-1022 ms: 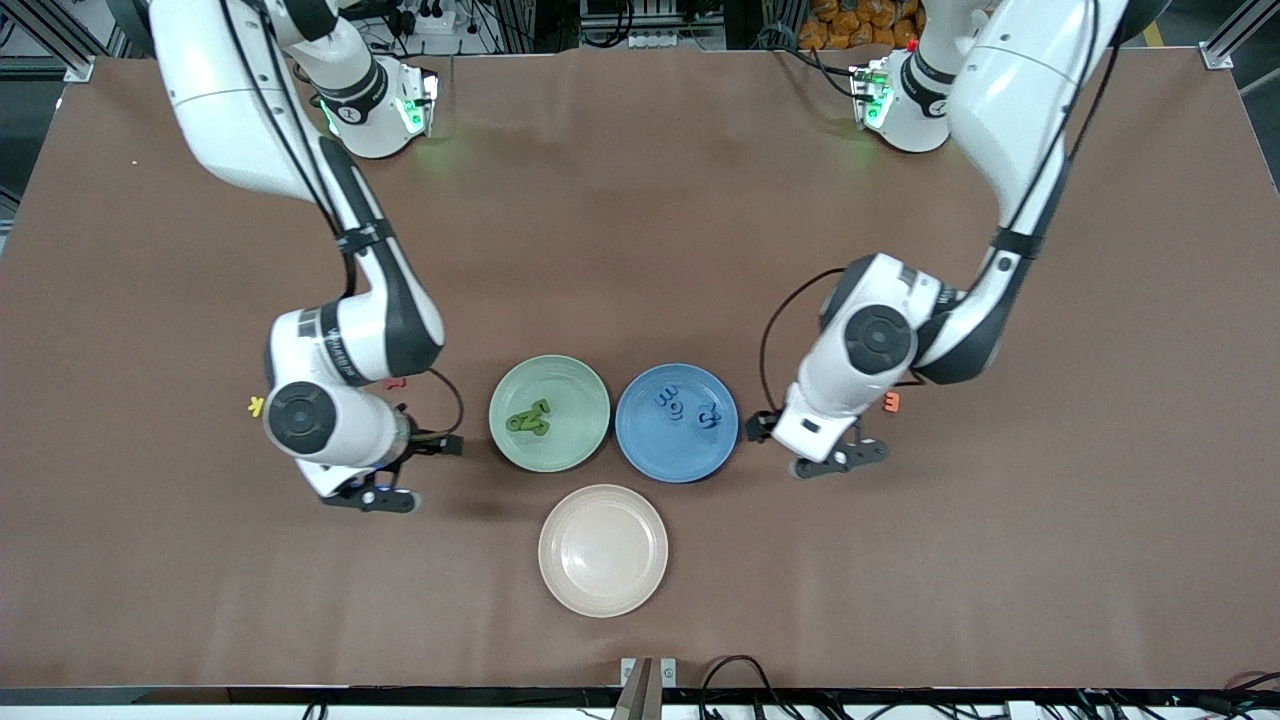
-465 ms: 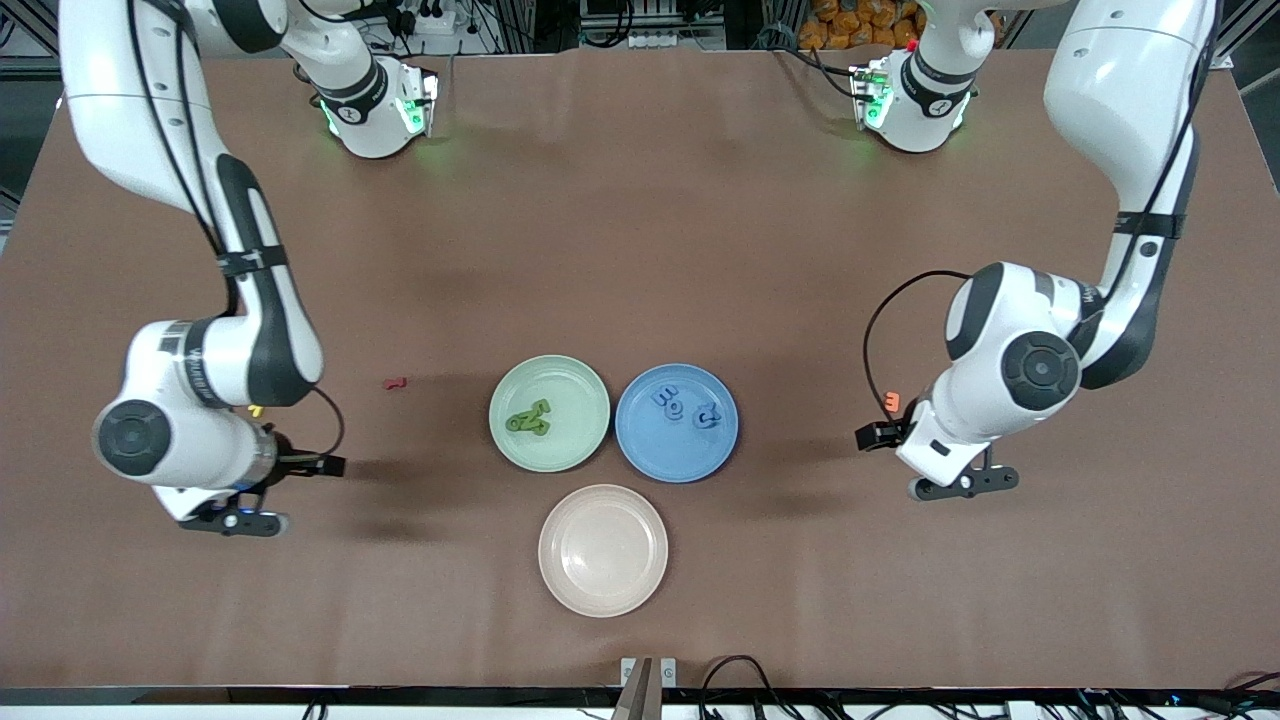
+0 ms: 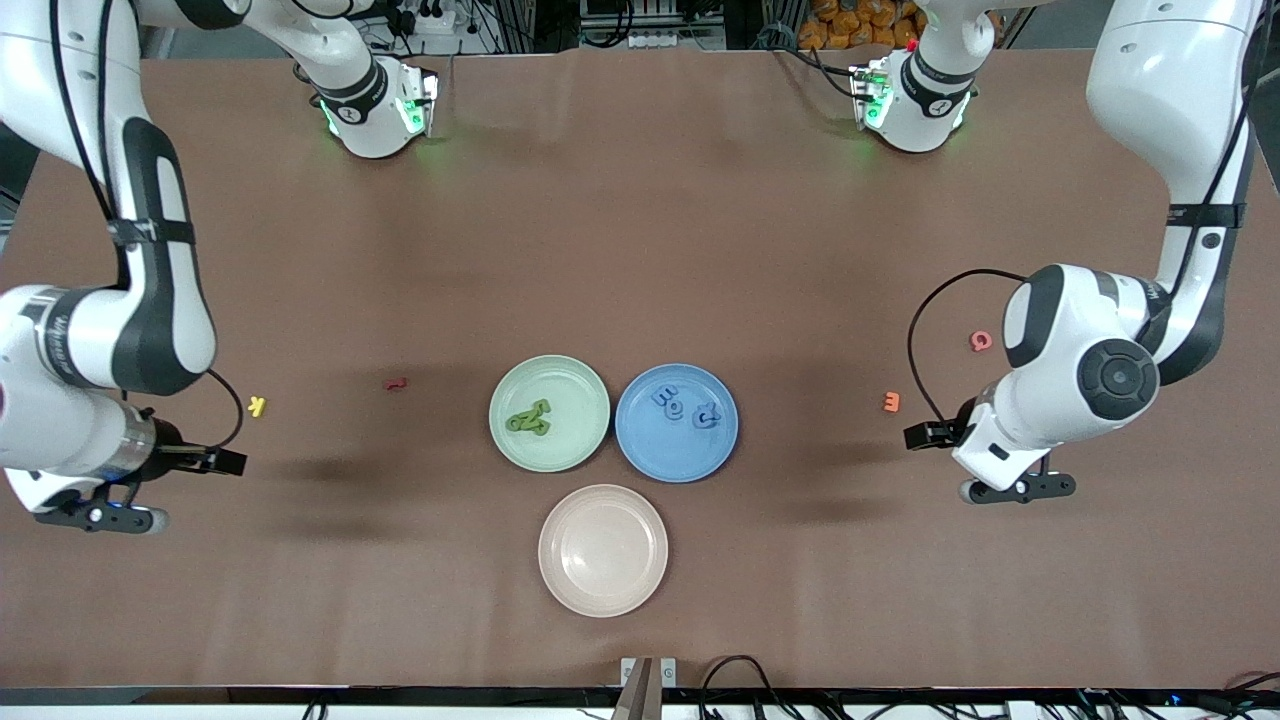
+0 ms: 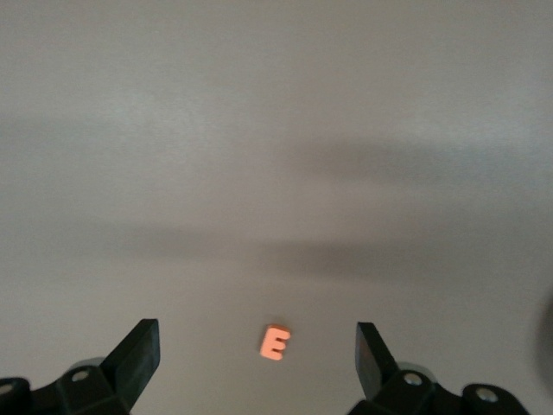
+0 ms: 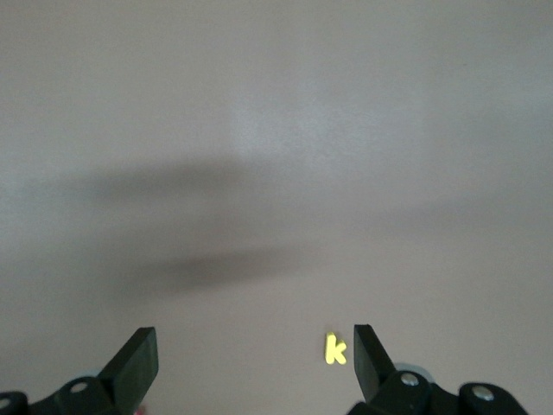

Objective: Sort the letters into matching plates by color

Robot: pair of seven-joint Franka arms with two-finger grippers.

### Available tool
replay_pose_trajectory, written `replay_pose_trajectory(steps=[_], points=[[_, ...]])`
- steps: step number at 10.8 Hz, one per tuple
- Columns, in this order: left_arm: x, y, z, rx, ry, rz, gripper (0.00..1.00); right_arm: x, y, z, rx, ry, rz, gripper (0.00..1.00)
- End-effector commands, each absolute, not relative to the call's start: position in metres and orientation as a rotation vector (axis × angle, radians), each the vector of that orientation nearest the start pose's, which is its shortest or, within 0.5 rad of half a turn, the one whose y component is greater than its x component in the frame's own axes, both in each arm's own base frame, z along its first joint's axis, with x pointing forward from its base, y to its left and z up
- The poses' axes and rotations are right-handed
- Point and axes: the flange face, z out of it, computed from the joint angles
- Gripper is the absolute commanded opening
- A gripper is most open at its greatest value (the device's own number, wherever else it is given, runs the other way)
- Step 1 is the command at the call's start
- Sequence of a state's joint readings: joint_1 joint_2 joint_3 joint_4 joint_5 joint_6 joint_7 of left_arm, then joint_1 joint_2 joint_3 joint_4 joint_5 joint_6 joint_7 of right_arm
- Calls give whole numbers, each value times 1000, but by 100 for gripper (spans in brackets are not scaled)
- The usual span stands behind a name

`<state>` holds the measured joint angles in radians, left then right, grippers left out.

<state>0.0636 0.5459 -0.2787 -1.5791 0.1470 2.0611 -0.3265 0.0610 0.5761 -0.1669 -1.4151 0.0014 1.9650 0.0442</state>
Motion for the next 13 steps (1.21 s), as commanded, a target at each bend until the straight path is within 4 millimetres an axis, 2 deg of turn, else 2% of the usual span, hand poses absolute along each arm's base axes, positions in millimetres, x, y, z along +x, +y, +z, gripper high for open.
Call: replay_pose_trajectory(steps=[1, 2, 4, 6, 9, 11, 13], points=[[673, -88, 356, -3150, -14, 70, 100, 684, -66, 439, -3212, 225, 34, 100], [669, -73, 372, -3144, 1, 52, 100, 675, -66, 461, -3208, 229, 39, 100], [653, -65, 416, -3124, 11, 7, 100, 656, -64, 505, -3195, 232, 30, 100], [635, -62, 474, -3106, -12, -46, 100, 632, -58, 548, -3183, 223, 44, 100], [605, -51, 537, -3098, 3, -57, 100, 590, -44, 613, -3151, 192, 37, 100], [579, -52, 575, -3100, 10, -59, 100, 570, -33, 633, -3146, 154, 59, 100], [563, -60, 602, -3157, 80, -71, 100, 568, -31, 631, -3151, 148, 59, 100]])
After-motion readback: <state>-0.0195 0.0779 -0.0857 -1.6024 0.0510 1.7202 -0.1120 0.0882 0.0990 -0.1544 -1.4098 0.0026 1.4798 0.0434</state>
